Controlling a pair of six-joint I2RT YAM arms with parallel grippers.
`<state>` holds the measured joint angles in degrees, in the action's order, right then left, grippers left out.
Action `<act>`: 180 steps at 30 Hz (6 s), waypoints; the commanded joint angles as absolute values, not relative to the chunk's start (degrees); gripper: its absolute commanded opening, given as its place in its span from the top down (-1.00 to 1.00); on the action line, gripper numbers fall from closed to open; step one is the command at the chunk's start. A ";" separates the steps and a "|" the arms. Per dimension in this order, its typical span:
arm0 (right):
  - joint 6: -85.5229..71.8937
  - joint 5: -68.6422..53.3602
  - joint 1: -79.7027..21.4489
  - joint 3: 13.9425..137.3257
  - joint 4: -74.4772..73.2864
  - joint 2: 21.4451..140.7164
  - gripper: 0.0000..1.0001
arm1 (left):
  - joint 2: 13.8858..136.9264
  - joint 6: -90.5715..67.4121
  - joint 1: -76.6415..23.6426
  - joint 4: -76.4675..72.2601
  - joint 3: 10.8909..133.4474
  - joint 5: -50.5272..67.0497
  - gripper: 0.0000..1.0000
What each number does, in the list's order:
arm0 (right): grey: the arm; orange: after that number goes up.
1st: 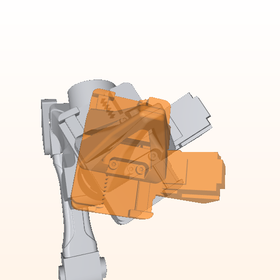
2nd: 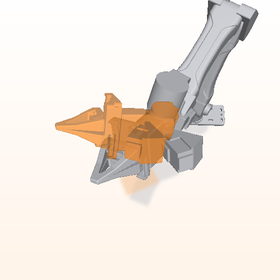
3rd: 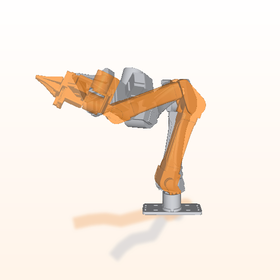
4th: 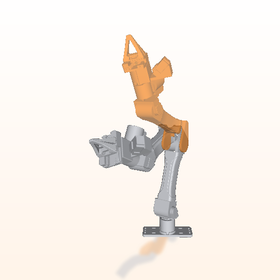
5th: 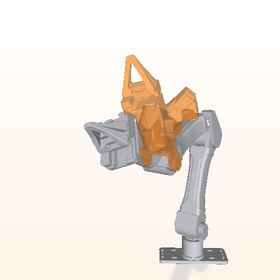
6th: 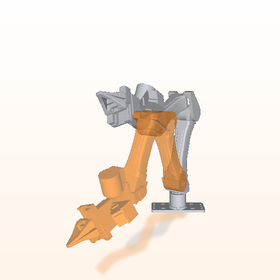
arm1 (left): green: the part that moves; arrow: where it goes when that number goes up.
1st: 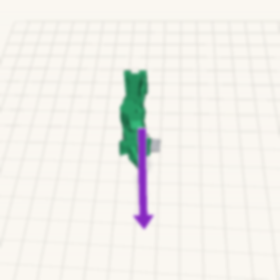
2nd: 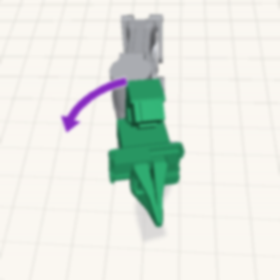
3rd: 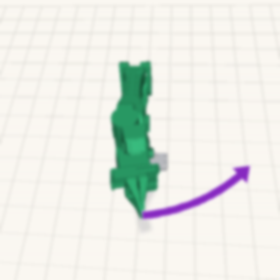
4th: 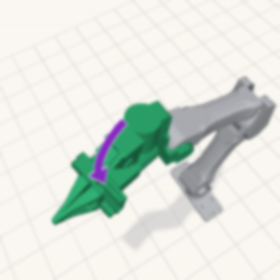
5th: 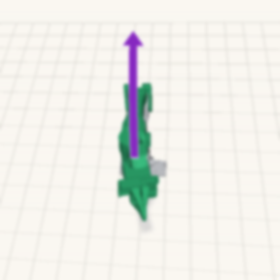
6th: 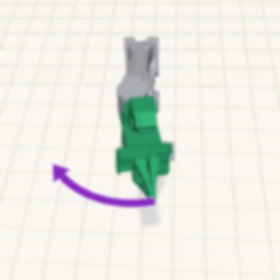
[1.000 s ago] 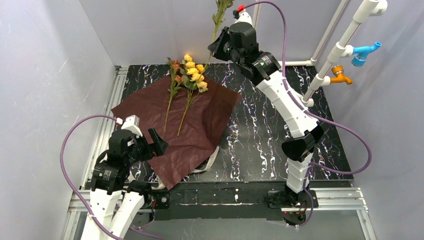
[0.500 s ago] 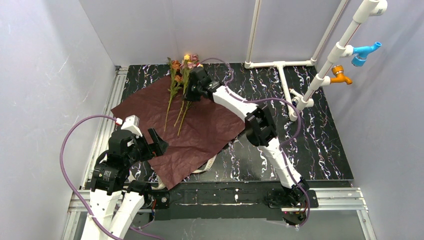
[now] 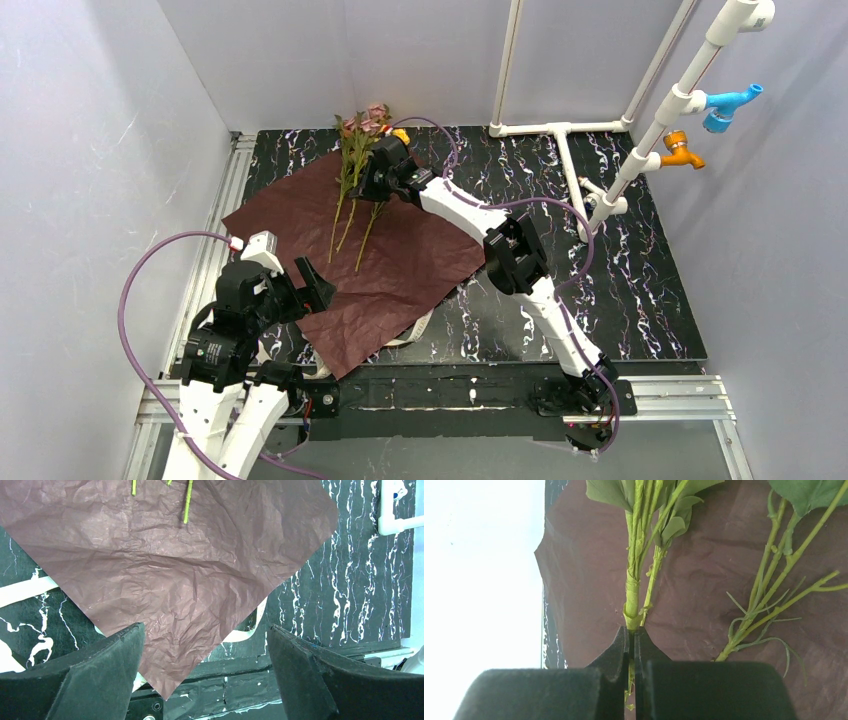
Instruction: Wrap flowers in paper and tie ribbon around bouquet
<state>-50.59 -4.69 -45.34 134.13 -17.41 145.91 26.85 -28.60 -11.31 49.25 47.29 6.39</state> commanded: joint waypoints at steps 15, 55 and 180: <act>-48.03 -4.39 -42.19 134.29 -15.38 144.74 0.06 | 27.14 -28.53 -10.90 48.96 46.91 6.11 -0.82; -64.32 7.26 -27.99 36.64 20.20 89.88 -0.27 | 30.55 -28.73 -10.81 48.57 46.54 4.20 -0.79; -70.66 4.67 -51.63 50.28 -7.51 76.47 0.97 | 64.44 37.62 -27.38 17.31 43.47 20.59 -0.22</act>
<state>-71.61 5.48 -52.25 50.13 -7.42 79.35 62.13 36.67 -27.16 19.40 43.42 18.92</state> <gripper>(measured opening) 0.029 0.621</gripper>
